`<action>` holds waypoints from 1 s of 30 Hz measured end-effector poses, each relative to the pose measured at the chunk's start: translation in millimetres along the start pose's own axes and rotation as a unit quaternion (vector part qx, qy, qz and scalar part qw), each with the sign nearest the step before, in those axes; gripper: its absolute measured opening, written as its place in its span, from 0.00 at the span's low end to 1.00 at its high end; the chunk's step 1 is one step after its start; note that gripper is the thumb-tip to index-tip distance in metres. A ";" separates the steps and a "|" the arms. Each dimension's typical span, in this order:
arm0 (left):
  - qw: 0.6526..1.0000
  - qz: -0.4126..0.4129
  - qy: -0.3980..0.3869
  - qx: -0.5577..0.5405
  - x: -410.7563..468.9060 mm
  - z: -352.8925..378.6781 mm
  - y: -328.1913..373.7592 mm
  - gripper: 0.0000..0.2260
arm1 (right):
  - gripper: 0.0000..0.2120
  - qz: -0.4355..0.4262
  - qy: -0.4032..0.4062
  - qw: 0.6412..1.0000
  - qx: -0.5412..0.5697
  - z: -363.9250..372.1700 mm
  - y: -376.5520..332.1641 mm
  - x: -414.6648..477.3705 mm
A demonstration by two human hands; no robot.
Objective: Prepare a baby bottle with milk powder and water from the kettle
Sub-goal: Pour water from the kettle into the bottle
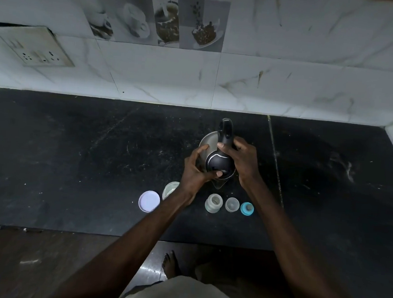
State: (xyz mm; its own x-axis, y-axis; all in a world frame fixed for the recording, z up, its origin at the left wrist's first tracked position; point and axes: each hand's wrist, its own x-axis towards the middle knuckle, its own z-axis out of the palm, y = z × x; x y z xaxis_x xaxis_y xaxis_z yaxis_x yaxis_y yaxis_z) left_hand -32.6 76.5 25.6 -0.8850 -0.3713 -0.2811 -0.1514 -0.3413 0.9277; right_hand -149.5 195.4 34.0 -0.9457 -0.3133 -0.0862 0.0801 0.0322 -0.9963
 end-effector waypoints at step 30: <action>0.998 0.037 -0.004 0.060 -12.2 -0.2 -25.5 0.43 | 0.12 -0.039 -0.009 0.999 0.000 -7.5 -2.5 -36.1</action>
State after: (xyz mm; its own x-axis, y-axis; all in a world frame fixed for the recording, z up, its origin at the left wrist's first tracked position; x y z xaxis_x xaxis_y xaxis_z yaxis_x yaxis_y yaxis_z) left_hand -17.9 89.6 5.4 -0.8988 -0.3848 -0.2098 -0.1369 -0.2083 0.9684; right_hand -117.9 213.7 39.6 -0.9432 -0.3322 -0.0092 0.0070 0.0079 -0.9999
